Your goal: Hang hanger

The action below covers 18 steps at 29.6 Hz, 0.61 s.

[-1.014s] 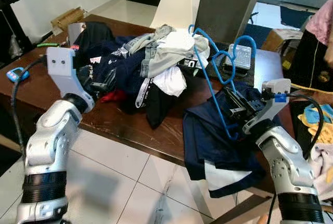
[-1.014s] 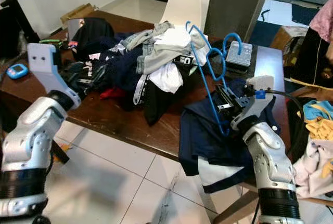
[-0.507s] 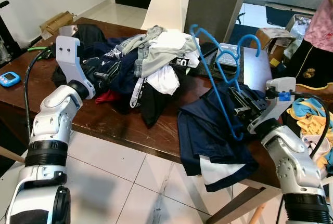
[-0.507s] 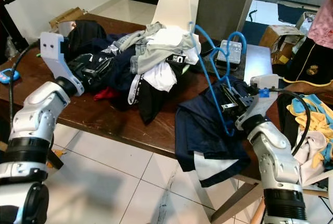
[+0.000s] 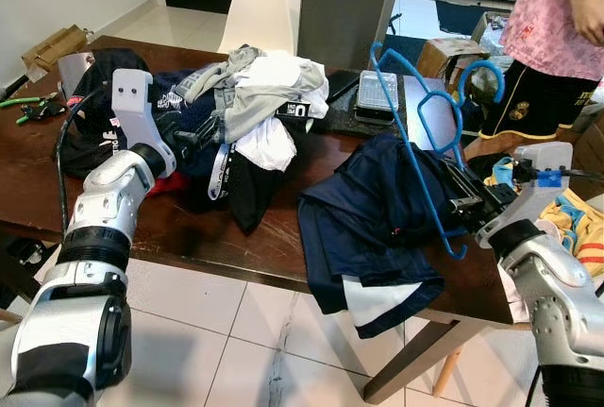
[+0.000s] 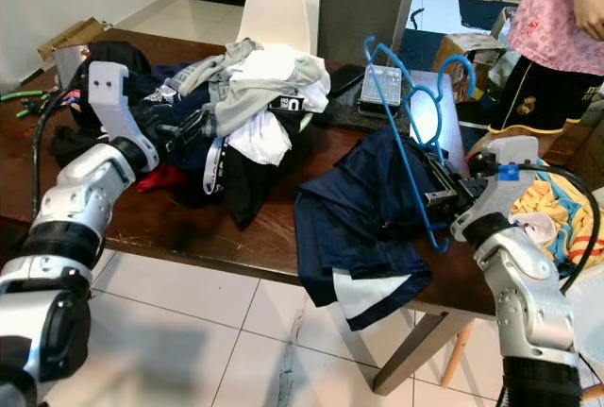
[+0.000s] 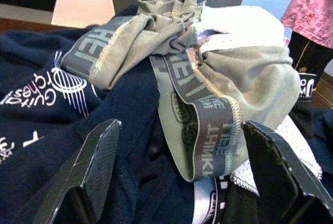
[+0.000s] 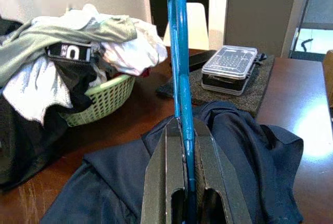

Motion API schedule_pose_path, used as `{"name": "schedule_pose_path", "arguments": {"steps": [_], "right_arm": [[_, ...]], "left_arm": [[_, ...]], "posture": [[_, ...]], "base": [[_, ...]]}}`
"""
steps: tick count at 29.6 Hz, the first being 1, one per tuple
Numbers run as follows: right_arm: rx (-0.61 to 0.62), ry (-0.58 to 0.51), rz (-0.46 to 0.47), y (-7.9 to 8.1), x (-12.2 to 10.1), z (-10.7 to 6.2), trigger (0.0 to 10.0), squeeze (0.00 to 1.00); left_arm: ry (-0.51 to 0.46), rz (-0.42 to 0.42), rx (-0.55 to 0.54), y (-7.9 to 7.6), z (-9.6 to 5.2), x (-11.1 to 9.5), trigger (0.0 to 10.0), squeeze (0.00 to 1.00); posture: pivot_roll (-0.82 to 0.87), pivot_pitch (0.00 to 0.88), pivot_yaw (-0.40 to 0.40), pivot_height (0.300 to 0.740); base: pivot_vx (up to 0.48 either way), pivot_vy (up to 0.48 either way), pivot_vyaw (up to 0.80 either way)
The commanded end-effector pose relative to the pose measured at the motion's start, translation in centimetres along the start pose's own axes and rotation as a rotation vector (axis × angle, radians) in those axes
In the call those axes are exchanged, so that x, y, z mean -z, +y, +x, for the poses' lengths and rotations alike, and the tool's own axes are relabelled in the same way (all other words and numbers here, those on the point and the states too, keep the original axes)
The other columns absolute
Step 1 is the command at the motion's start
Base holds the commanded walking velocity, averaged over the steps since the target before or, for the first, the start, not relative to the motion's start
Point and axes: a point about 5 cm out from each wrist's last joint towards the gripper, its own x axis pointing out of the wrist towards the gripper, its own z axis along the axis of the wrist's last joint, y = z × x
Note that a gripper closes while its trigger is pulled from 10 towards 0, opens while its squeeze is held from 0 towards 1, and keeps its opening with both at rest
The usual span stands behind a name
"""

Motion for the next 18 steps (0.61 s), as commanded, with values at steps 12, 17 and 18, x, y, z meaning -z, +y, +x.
{"name": "schedule_pose_path", "arguments": {"steps": [12, 17, 18], "right_arm": [[-0.003, 0.014, -0.014, 0.1, -0.6, -0.2, 10.0, 0.0], [-0.005, 0.014, -0.011, 0.2, -0.7, -0.1, 10.0, 0.0], [-0.003, 0.015, -0.012, 0.1, -0.8, -0.2, 10.0, 0.0]], "left_arm": [[0.006, -0.009, 0.179, -2.7, 1.1, 0.8, 10.0, 0.0], [0.005, -0.007, 0.208, -3.0, 1.1, 1.1, 10.0, 0.0], [0.008, -0.005, 0.214, -3.1, 1.1, 1.1, 10.0, 0.0]], "posture": [[-0.06, 0.179, -0.05, 0.74], [-0.06, 0.18, -0.048, 0.74], [-0.06, 0.179, -0.047, 0.74]], "base": [[0.0, 0.0, 0.0], [0.0, 0.0, 0.0], [0.0, 0.0, 0.0]]}}
